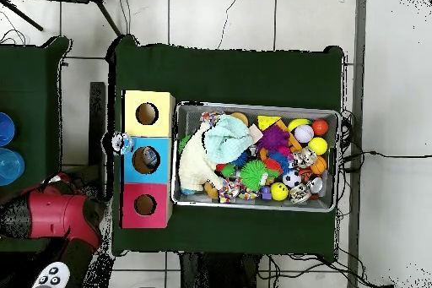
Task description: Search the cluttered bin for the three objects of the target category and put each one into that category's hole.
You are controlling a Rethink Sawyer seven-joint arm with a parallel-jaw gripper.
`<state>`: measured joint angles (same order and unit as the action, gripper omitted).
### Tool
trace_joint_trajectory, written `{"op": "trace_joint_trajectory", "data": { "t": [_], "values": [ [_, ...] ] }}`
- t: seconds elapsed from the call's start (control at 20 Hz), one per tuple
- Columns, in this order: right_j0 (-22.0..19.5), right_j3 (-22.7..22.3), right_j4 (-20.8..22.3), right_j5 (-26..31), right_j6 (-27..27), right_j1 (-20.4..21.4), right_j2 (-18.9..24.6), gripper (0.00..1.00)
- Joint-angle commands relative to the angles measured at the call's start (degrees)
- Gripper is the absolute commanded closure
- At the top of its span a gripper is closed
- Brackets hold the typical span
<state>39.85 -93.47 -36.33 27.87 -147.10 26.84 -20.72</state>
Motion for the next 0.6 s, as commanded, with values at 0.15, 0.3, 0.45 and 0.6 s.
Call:
{"op": "trace_joint_trajectory", "data": {
  "t": [0.15, 0.3, 0.45, 0.6],
  "values": [
    [-3.7, -2.4, -3.8, -7.0, -11.1, -1.9, 7.9, 1.00],
    [-5.3, -5.2, -3.5, -9.6, -9.0, -0.8, 9.9, 1.00],
    [-7.5, -7.8, -2.6, -11.0, -6.8, 0.9, 11.5, 1.00],
    [-9.9, -9.5, -1.3, -12.6, -5.4, 1.8, 13.0, 1.00]
  ]
}}
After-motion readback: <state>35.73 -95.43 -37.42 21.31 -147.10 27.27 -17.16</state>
